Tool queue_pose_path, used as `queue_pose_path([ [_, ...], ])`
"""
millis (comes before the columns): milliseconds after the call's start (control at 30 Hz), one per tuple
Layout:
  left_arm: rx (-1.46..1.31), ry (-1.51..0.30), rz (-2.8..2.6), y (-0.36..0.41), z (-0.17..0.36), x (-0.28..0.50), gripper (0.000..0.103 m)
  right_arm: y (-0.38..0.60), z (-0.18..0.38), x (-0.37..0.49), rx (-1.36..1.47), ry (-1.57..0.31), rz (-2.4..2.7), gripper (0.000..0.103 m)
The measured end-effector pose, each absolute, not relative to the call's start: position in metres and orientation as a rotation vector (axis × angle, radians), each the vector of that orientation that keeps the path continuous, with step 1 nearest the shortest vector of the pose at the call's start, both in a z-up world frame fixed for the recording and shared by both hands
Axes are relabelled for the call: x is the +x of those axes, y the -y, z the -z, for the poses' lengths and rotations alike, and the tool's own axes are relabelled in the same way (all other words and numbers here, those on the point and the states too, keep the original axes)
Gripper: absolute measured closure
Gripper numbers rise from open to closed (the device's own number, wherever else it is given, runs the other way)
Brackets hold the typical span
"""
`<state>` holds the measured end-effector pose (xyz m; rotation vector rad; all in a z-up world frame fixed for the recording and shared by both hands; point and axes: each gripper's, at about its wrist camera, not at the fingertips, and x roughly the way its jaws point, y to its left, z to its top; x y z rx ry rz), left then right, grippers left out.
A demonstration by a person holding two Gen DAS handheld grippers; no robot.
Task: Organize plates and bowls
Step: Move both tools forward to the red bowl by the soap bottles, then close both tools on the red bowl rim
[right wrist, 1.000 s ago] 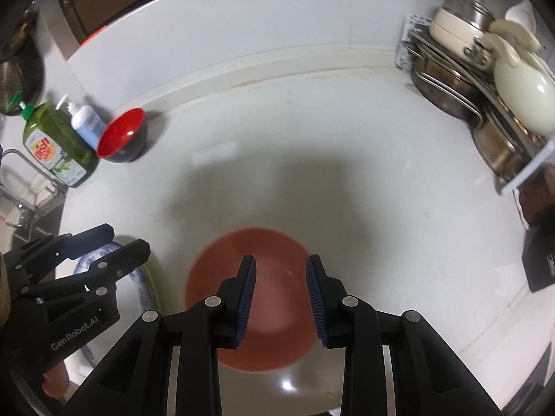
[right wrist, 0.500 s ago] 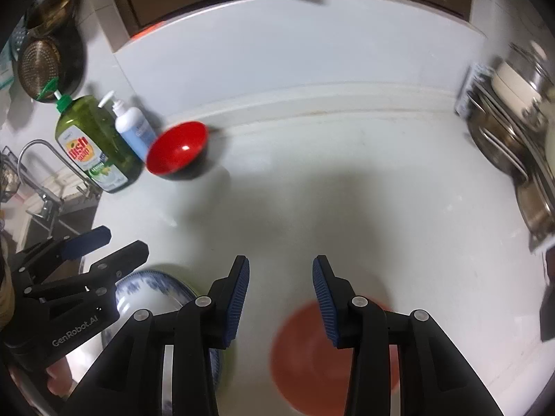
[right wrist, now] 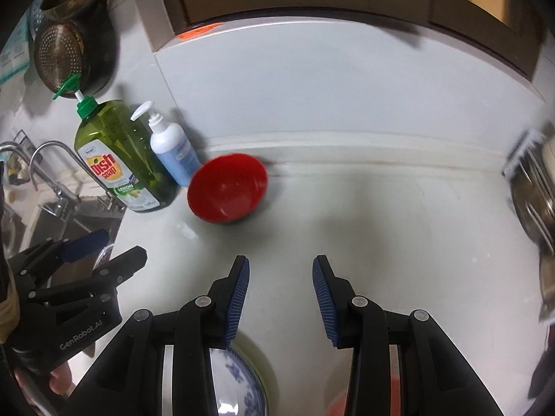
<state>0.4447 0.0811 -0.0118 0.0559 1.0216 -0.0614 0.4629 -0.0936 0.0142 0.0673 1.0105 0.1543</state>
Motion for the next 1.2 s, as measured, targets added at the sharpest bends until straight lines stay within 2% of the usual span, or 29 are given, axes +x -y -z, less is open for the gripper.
queue_pose_path([
  [633, 0.082, -1.096, 0.023, -0.091, 0.072, 0.549, 0.048, 0.072, 0.049, 0.573, 0.110, -1.142, -0.217, 0.064],
  [967, 0.082, -1.137, 0.014, -0.090, 0.098, 0.574, 0.053, 0.069, 0.081, 0.600, 0.138, -1.205, -0.202, 0.066],
  [1200, 0.058, -1.165, 0.016, -0.082, 0.110, 0.585, 0.064, 0.065, 0.097, 0.612, 0.165, -1.246, -0.211, 0.081],
])
